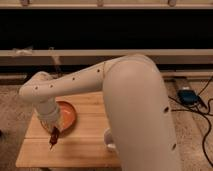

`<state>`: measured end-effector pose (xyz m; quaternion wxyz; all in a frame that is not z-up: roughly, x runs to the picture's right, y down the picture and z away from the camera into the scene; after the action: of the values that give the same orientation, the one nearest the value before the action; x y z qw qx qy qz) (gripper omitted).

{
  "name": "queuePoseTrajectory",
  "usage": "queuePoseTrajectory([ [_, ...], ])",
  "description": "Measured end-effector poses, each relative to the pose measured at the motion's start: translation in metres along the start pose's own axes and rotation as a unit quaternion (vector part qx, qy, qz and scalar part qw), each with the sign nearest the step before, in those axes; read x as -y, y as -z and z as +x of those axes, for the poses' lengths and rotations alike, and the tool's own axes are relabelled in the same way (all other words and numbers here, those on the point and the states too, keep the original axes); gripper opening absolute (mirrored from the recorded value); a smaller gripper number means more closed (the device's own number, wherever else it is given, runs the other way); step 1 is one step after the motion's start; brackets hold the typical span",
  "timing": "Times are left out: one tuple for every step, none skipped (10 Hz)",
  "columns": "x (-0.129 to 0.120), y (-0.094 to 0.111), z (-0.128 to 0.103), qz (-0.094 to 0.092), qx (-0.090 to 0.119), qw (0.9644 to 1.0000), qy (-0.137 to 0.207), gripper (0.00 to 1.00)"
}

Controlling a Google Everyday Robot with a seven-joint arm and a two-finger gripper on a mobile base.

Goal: Place the pepper on the white sponge

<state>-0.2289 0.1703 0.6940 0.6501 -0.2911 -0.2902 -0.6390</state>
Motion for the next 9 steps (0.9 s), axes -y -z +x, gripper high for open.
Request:
queuePoseTrajectory([
  [-0.013, 0.010, 0.019, 0.005, -0.006, 0.9999, -0.014, 0.00],
  [-0.024, 0.018, 0.036, 0.011, -0.011, 0.9995, -0.028, 0.00],
  [-0.040, 0.028, 0.060, 0.021, -0.019, 0.9983, -0.052, 0.00],
  [-0.052, 0.036, 0.080, 0.029, -0.025, 0.9967, -0.071, 0.00],
  [-0.066, 0.041, 0.098, 0.035, -0.029, 0.9948, -0.090, 0.00],
  [-0.081, 0.046, 0.116, 0.041, -0.034, 0.9925, -0.110, 0.00],
  [-0.101, 0.052, 0.139, 0.045, -0.040, 0.9891, -0.134, 0.00],
  [-0.122, 0.056, 0.157, 0.047, -0.044, 0.9858, -0.155, 0.00],
  [-0.142, 0.060, 0.171, 0.049, -0.047, 0.9823, -0.175, 0.00],
])
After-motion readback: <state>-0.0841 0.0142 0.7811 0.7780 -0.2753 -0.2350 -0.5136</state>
